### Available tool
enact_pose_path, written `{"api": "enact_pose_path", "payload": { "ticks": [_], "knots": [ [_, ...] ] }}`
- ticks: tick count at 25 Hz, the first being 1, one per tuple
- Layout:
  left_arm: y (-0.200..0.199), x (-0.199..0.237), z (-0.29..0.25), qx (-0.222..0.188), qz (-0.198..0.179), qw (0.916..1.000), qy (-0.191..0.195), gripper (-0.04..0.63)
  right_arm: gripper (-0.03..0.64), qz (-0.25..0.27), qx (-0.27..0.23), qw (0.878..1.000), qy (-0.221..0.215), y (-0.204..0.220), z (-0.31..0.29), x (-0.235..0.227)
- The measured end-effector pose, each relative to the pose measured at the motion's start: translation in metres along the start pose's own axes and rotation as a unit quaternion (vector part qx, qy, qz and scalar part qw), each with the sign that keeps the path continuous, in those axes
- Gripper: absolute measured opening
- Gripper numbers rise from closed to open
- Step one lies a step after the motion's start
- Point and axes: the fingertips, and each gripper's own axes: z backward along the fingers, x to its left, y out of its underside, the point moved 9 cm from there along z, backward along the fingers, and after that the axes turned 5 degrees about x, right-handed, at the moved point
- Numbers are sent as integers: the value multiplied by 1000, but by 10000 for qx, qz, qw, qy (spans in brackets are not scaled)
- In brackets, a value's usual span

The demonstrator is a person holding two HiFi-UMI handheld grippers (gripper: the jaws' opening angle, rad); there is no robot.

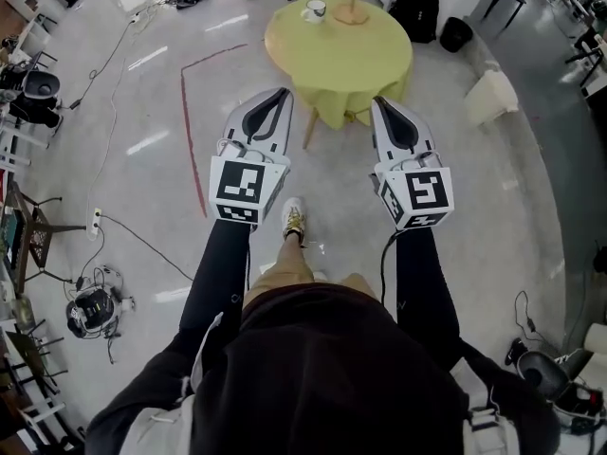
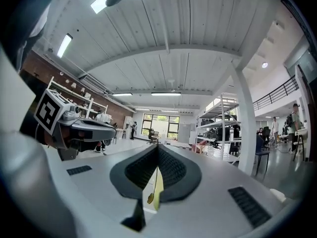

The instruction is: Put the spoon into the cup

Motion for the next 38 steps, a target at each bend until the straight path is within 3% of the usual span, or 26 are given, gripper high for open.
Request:
{"api": "enact_pose_path", "payload": {
  "ticks": [18, 27, 38],
  "knots": [
    [-5, 130, -182, -428, -208, 9971, 595, 21, 28, 0, 14, 9974, 723, -20, -183, -79],
    [9, 172, -220, -389, -171, 9968, 676, 22, 29, 14, 57, 9972, 745, -20, -243, -87],
    [26, 190, -249, -336, -93, 9975, 618, 21, 28, 106, 113, 9977, 664, -13, -280, -100]
  ]
}}
